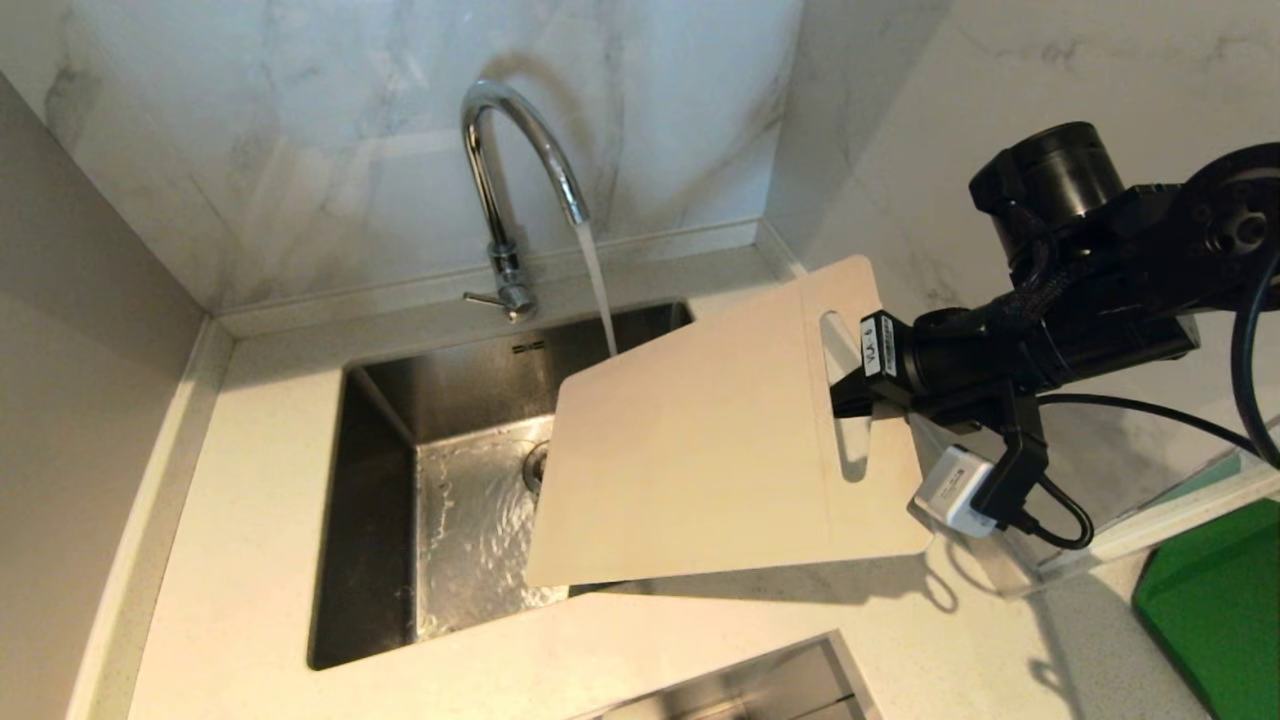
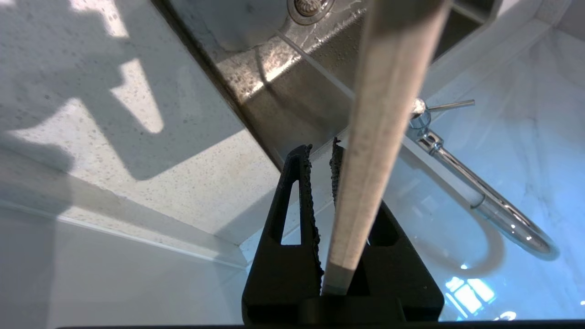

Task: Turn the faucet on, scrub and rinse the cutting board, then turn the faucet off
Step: Scrub the cutting board underwater

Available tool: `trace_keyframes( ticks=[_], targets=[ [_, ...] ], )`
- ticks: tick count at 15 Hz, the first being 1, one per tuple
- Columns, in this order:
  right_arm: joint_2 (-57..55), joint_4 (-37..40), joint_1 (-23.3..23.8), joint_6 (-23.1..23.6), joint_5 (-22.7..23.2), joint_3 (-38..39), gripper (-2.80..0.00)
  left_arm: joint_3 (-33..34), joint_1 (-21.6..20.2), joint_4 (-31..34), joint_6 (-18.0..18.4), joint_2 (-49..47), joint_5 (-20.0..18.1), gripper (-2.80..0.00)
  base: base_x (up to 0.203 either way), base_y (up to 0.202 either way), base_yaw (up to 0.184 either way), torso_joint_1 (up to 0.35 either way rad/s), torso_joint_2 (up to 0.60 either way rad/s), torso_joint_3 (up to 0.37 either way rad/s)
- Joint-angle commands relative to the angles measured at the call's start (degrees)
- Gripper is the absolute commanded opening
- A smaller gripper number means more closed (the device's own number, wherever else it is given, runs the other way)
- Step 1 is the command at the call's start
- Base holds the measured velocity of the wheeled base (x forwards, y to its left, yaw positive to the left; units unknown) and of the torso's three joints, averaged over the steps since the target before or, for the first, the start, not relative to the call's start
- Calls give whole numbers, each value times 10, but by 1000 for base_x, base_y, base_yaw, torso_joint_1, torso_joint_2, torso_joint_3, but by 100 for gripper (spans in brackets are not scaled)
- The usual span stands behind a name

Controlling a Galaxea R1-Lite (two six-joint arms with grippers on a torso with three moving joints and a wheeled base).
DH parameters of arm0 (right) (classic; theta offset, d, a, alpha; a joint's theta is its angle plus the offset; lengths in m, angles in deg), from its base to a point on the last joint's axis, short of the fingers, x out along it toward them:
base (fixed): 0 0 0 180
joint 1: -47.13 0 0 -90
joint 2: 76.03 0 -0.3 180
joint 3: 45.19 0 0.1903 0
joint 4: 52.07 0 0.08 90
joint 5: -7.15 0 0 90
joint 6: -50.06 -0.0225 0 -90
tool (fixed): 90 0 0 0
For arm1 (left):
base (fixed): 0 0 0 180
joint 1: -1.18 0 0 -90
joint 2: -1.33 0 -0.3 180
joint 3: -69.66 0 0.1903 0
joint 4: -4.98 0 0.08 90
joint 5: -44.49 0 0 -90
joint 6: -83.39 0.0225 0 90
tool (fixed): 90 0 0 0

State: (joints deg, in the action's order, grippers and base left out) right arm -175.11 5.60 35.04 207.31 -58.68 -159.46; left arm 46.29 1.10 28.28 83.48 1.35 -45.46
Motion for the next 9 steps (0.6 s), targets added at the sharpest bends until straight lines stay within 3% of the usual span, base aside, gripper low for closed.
trace_keyframes(
  ticks=[1,9],
  targets=[
    [-26,1,2,9,3,-30,-280,1,0,0,0,0,0,-280,0,0,0,0,0,0],
    [-81,2,6,9,14,-123,-280,1,0,0,0,0,0,-280,0,0,0,0,0,0]
  ],
)
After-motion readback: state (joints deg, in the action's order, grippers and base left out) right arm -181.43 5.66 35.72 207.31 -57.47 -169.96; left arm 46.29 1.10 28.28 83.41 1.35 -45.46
